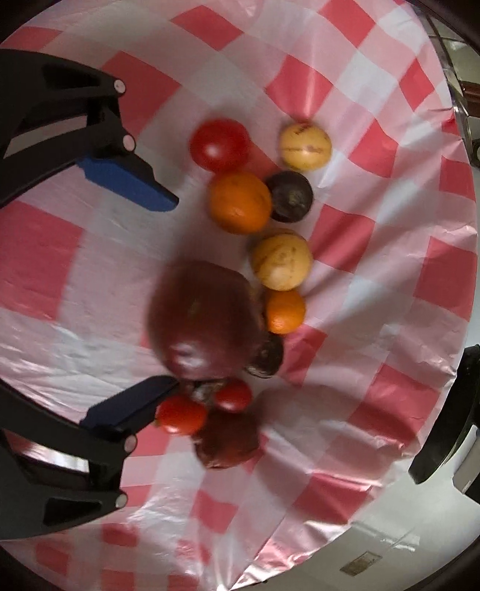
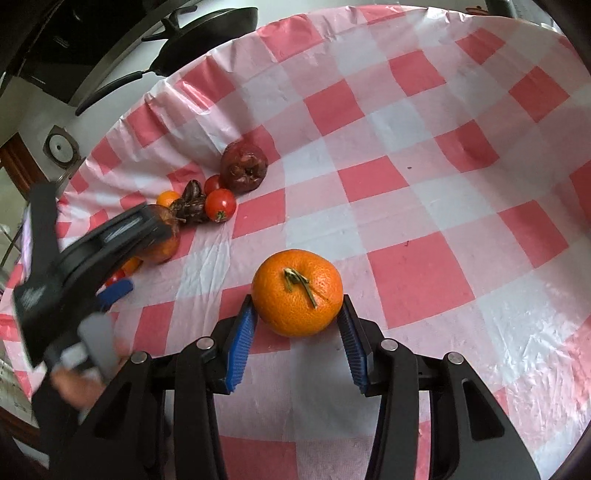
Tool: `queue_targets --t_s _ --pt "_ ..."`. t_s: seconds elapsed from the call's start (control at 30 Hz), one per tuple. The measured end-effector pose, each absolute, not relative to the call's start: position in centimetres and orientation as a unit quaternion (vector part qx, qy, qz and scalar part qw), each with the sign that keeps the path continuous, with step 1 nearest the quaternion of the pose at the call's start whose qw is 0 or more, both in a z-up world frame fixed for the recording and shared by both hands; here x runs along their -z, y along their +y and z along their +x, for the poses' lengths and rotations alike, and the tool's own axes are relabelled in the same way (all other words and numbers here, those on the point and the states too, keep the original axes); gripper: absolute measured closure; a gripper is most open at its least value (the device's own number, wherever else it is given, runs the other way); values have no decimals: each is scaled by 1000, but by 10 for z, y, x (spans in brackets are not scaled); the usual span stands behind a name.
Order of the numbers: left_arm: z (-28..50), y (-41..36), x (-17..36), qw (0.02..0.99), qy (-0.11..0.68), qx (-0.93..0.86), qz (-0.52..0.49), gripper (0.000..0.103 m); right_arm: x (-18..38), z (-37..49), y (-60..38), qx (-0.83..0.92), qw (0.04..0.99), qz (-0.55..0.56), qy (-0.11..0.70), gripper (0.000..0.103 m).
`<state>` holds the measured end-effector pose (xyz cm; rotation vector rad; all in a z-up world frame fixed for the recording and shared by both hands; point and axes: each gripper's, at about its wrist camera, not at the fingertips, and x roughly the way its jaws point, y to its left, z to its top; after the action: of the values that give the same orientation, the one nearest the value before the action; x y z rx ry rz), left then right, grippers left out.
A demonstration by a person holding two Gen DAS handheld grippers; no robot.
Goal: Organize fruits
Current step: 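Grasp the orange with the right tool while the left tool grasps the large red apple, then carry the apple and orange off the table toward the white box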
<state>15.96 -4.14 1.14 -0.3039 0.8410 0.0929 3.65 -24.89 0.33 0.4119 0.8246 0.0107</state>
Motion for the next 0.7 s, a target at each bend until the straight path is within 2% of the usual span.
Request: queue_targets --t_s 0.1,0.17,0.23,0.47,0.7 --pt "170 -44 -11 901 405 -55 -149 15 -3 37 -246 -8 896 194 400 58" --pt "177 -44 -8 896 412 -58 -155 25 -3 38 -246 -8 896 195 399 58" --pt "178 -44 -5 894 415 -55 -158 41 -2 38 -246 -10 896 195 400 58" --pt "142 -28 -4 897 401 -26 -184 42 -2 39 -246 -14 895 197 400 58" --pt "74 -10 -19 918 363 -11 -158 42 -2 39 -246 -15 895 197 400 58"
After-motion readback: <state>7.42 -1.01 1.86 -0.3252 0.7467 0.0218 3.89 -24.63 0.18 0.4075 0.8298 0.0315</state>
